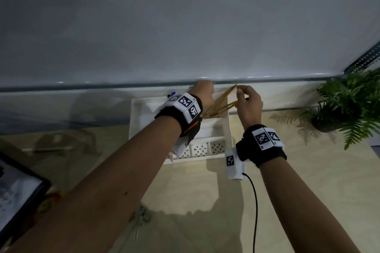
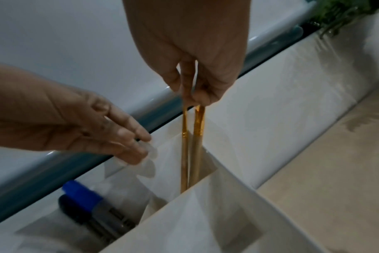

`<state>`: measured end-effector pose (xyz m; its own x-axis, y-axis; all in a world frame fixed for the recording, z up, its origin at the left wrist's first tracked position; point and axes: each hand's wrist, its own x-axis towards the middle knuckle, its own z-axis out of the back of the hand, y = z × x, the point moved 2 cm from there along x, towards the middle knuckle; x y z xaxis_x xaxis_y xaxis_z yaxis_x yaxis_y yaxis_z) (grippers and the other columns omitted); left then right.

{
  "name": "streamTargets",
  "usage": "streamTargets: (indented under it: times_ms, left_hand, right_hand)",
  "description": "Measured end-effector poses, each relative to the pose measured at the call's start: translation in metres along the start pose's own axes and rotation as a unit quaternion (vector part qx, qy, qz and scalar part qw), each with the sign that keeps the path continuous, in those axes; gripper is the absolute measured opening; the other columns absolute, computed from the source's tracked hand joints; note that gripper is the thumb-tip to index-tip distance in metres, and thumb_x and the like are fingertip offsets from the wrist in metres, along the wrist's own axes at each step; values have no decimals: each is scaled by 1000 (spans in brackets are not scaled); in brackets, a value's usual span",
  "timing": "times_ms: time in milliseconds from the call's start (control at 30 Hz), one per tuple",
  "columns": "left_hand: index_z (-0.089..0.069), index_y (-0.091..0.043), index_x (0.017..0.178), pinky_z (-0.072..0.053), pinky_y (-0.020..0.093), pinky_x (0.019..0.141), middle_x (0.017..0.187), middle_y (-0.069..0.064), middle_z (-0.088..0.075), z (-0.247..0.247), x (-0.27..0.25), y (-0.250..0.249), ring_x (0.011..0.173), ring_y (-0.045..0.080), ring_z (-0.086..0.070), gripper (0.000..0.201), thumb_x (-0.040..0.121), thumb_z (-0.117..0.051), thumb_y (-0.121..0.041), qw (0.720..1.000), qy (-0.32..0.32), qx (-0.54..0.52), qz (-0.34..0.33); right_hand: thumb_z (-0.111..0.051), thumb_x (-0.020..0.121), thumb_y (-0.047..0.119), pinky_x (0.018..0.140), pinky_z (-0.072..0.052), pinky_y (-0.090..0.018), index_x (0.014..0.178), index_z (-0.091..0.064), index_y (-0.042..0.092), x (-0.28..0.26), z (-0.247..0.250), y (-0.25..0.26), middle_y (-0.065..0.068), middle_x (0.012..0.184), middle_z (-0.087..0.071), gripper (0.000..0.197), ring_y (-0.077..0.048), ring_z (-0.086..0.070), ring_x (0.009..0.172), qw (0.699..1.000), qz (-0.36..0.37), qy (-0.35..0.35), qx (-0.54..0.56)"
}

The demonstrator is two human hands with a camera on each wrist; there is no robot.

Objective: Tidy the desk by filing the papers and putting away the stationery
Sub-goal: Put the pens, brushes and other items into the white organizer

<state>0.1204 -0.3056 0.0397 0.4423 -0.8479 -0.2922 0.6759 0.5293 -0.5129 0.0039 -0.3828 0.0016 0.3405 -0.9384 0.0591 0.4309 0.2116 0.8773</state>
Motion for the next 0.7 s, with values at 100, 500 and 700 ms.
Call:
streamTargets:
  times_ms: [100,500,700]
  left_hand:
    - [-63,-9,107,-46,28,93,110,9,-60,18,-34,16,101,22,-59,20,87,-62,-9,996,-29,-84,-9]
    - [-55,-9,74,-51,16,47,46,-3,-63,25,-243,216,37,1,-59,27,96,-41,-2,724,-259,-597,228]
    - [-55,-7,79,-51,15,45,67,4,-62,-16,-320,300,50,10,-63,25,98,-42,-14,596,-220,-695,336]
  right_hand:
    - [-45,91,7,82,-33,-16,109,-61,1,-22,2,22,-19,117,-56,25,-27,-55,104,995,64,-75,-26]
    - [-46,84,-1,67,-31,-18,98,-62,-2,-194,-181,136,-19,96,-65,21,-18,-51,76,930,263,255,24]
    - [-44,90,7,77,-44,-34,100,-62,-6,-246,-300,137,-26,108,-63,25,-38,-60,100,840,263,443,-170]
